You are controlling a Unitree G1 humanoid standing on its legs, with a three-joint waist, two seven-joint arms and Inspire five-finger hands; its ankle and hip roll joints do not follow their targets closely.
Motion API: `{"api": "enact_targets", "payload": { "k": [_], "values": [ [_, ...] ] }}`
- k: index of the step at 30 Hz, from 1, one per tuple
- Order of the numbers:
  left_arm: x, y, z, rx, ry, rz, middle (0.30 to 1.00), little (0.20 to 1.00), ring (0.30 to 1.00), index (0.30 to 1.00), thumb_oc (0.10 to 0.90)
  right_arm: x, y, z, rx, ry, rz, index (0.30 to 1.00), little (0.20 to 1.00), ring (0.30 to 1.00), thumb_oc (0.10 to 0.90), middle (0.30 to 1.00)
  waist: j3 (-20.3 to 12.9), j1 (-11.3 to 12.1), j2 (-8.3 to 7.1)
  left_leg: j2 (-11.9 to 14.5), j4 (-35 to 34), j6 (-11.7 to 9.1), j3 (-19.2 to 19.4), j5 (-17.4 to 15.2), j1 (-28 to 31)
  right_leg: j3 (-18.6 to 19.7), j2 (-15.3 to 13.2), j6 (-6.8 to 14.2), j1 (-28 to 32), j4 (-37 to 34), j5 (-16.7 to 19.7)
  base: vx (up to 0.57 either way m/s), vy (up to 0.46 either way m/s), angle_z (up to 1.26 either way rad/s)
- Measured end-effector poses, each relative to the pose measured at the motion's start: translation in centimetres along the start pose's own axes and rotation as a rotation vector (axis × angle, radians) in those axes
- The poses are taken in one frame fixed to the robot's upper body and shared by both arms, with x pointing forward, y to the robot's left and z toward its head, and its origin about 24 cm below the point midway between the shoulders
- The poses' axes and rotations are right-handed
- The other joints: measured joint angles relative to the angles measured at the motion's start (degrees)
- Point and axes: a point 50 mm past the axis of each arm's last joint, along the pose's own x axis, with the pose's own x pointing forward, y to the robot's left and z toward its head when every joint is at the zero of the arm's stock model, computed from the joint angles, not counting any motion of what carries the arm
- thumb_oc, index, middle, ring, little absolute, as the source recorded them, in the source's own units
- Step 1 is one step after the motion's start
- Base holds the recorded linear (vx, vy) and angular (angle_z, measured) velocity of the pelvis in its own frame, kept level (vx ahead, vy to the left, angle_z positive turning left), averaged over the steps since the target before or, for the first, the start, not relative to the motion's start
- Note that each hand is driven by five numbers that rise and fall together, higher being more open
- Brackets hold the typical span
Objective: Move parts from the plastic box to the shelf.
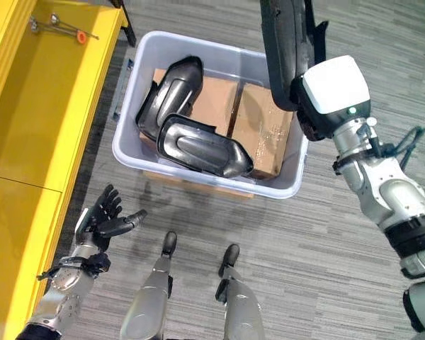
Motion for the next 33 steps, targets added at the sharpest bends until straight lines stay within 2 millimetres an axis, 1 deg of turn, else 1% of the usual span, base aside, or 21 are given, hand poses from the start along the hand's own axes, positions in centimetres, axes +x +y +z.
{"api": "enact_targets", "payload": {
  "k": [4, 5, 6, 7, 8, 9, 10, 13, 16, 18, 21, 23, 24, 26, 29, 30, 31, 33],
  "values": [
    [-0.1, -0.1, -0.3, 0.017, 0.022, -0.024, 1.0, 1.0, 1.0, 1.0, 0.9, -0.3, 0.4, 0.2, 0.006, -0.008, 0.015, 0.3, 0.3, 0.3, 0.4, 0.3, -0.4, -0.3, 0.03, 0.2, -0.3, -0.1, 0.1, -0.1, 0.4, 0.1, 0.4, -0.2, 0.7, -1.3, 0.6, 0.04, 0.052, -0.02],
    [-0.3, 0.0, -0.5, 0.029, 0.029, -0.022, 1.0, 1.0, 1.0, 1.0, 0.9, -0.5, 0.4, 0.3, 0.006, -0.013, 0.017, 0.3, 0.3, 0.3, 0.4, 0.3, -1.0, -0.4, 0.01, 0.2, -0.5, -0.2, 0.1, 0.0, 0.5, 0.0, 0.4, -0.2, 0.8, -1.5, 0.6, 0.1, 0.114, -0.01],
    [-0.2, -0.1, -0.3, 0.03, 0.022, -0.026, 1.0, 1.0, 1.0, 1.0, 0.9, -0.5, 0.2, 0.6, 0.016, -0.021, 0.011, 0.3, 0.3, 0.3, 0.4, 0.3, -0.5, -0.6, 0.03, 0.1, -0.6, -0.4, 0.7, -0.2, 1.9, 0.1, 0.3, -0.3, 2.1, -1.9, 0.7, 0.09, 0.116, -0.16],
    [-0.6, 0.4, -1.3, 0.033, 0.074, -0.01, 1.0, 1.0, 1.0, 1.0, 0.9, -0.8, 1.3, 1.8, 0.078, -0.024, 0.04, 0.3, 0.3, 0.3, 0.4, 0.3, 0.5, -0.2, -0.14, 0.4, -1.3, -0.7, 1.7, -0.2, 6.5, 0.6, 0.5, -0.2, 6.3, -2.9, 0.9, 0.02, 0.04, -0.17],
    [-1.4, 0.8, -2.3, 0.034, 0.119, -0.004, 1.0, 1.0, 1.0, 1.0, 0.9, -2.0, 2.5, 3.3, 0.141, -0.05, 0.078, 0.3, 0.3, 0.3, 0.4, 0.3, -1.0, -0.6, -0.06, 0.4, -2.8, -0.5, 2.2, -0.3, 9.9, 0.7, 0.5, -0.2, 9.8, -4.3, 0.9, 0.01, 0.024, -0.15],
    [-2.5, 1.2, -3.1, 0.036, 0.144, 0.005, 1.0, 1.0, 1.0, 1.0, 0.9, -3.2, 3.5, 4.3, 0.173, -0.091, 0.125, 0.3, 0.3, 0.3, 0.4, 0.3, -5.7, -1.1, -0.48, 0.2, -3.5, -0.4, 2.2, -1.3, 9.4, 0.8, 0.6, 0.4, 9.4, -5.6, 0.5, 0.01, 0.012, -0.08],
    [-3.2, 1.7, -3.5, 0.038, 0.157, 0.023, 1.0, 1.0, 1.0, 1.0, 0.9, -3.6, 3.8, 4.8, 0.186, -0.126, 0.146, 0.3, 0.3, 0.3, 0.4, 0.3, -9.3, -1.5, -0.9, 0.1, -4.1, -0.4, 2.6, -1.3, 8.1, 1.1, 0.5, 0.7, 8.1, -6.4, 0.7, 0.02, 0.02, -0.09],
    [-2.4, 1.4, -3.3, 0.034, 0.148, 0.016, 1.0, 1.0, 1.0, 1.0, 0.9, -3.4, 3.5, 5.0, 0.188, -0.151, 0.147, 0.3, 0.3, 0.3, 0.4, 0.3, -10.0, -1.7, -0.98, 0.3, -4.0, -0.4, 2.8, -1.2, 8.0, 1.2, 0.8, 0.6, 8.4, -7.3, 1.5, 0.04, 0.021, -0.04],
    [-2.5, 1.2, -3.6, 0.008, 0.153, 0.021, 1.0, 1.0, 1.0, 1.0, 0.9, -2.3, 3.8, 6.6, 0.252, -0.154, 0.15, 0.3, 0.3, 0.3, 0.4, 0.3, -10.7, -1.9, -1.13, 0.5, -3.9, -0.5, 3.4, -1.3, 9.9, 2.0, 1.0, 0.6, 9.8, -7.4, 1.5, 0.03, -0.064, -0.13],
    [-2.6, 0.8, -3.9, -0.022, 0.156, 0.025, 1.0, 1.0, 1.0, 1.0, 0.9, -1.9, 3.7, 7.2, 0.261, -0.185, 0.167, 0.3, 0.3, 0.3, 0.4, 0.3, -11.1, -1.7, -1.15, 0.7, -4.0, -0.6, 3.6, -1.6, 11.6, 2.3, 1.3, 0.6, 11.5, -7.4, 1.3, 0.01, -0.087, -0.07],
    [-2.7, 0.8, -4.1, -0.025, 0.163, 0.028, 1.0, 1.0, 1.0, 1.0, 0.9, -1.2, 3.6, 8.6, 0.26, -0.256, 0.181, 0.3, 0.3, 0.3, 0.4, 0.3, -12.7, -1.4, -1.95, 1.5, -4.0, -0.9, 3.4, -1.7, 12.3, 2.3, 2.1, 0.4, 12.3, -7.4, 0.9, 0.0, -0.128, 0.03],
    [-3.1, 1.0, -4.5, -0.025, 0.18, 0.037, 1.0, 1.0, 1.0, 1.0, 0.9, -0.9, 3.9, 9.5, 0.264, -0.301, 0.213, 0.3, 0.3, 0.3, 0.4, 0.3, -14.2, -1.1, -2.36, 2.2, -3.9, -1.4, 2.9, -1.6, 12.2, 2.1, 3.0, 0.1, 12.5, -7.4, 0.7, -0.02, -0.13, 0.07],
    [-3.2, 1.0, -4.7, -0.027, 0.189, 0.04, 1.0, 1.0, 1.0, 1.0, 0.9, -0.9, 4.3, 9.7, 0.264, -0.316, 0.231, 0.3, 0.3, 0.3, 0.4, 0.3, -14.8, -0.5, -2.6, 2.7, -3.9, -1.4, 2.7, -1.7, 12.2, 1.9, 3.4, -0.2, 12.6, -7.4, 0.6, -0.03, -0.15, 0.09],
    [-3.4, 1.1, -4.9, -0.03, 0.195, 0.045, 1.0, 1.0, 1.0, 1.0, 0.9, -0.9, 4.2, 9.9, 0.267, -0.326, 0.23, 0.3, 0.3, 0.3, 0.4, 0.3, -15.0, 0.6, -2.71, 3.5, -3.9, -1.6, 2.2, -1.7, 12.2, 1.3, 4.2, -0.7, 12.8, -7.4, 0.4, -0.04, -0.153, 0.12],
    [-4.4, 1.4, -5.8, -0.035, 0.231, 0.064, 1.0, 1.0, 1.0, 1.0, 0.9, -0.3, 3.9, 10.2, 0.274, -0.327, 0.211, 0.3, 0.3, 0.3, 0.4, 0.3, -15.2, 2.4, -2.5, 4.6, -3.5, -2.2, 0.4, -1.6, 11.0, -0.1, 5.9, -1.7, 13.0, -7.4, -0.3, -0.07, -0.11, 0.21],
    [-4.9, 1.6, -6.3, -0.036, 0.254, 0.072, 1.0, 1.0, 1.0, 1.0, 0.9, -0.2, 4.0, 10.1, 0.269, -0.325, 0.213, 0.3, 0.3, 0.3, 0.4, 0.3, -15.3, 2.9, -2.12, 4.9, -3.5, -2.2, -0.5, -1.6, 10.2, -1.2, 6.2, -1.9, 13.0, -7.4, -0.5, -0.08, -0.061, 0.43],
    [-5.0, 1.6, -6.5, -0.036, 0.264, 0.074, 1.0, 1.0, 1.0, 1.0, 0.9, -0.2, 4.1, 9.9, 0.266, -0.316, 0.219, 0.3, 0.3, 0.3, 0.4, 0.3, -15.5, 3.1, -1.9, 5.3, -3.5, -2.3, -0.8, -1.7, 9.9, -2.0, 6.5, -2.2, 12.9, -7.5, -0.8, -0.06, -0.01, 0.52],
    [-5.7, 2.0, -7.3, -0.033, 0.301, 0.093, 1.0, 1.0, 1.0, 1.0, 0.9, -0.2, 4.3, 9.7, 0.26, -0.308, 0.227, 0.3, 0.3, 0.3, 0.4, 0.3, -15.9, 3.9, -0.62, 5.7, -3.4, -1.7, -1.6, -1.3, 8.0, -4.9, 6.9, -3.0, 12.9, -7.4, -0.9, -0.1, -0.004, 0.69]
  ]
}}
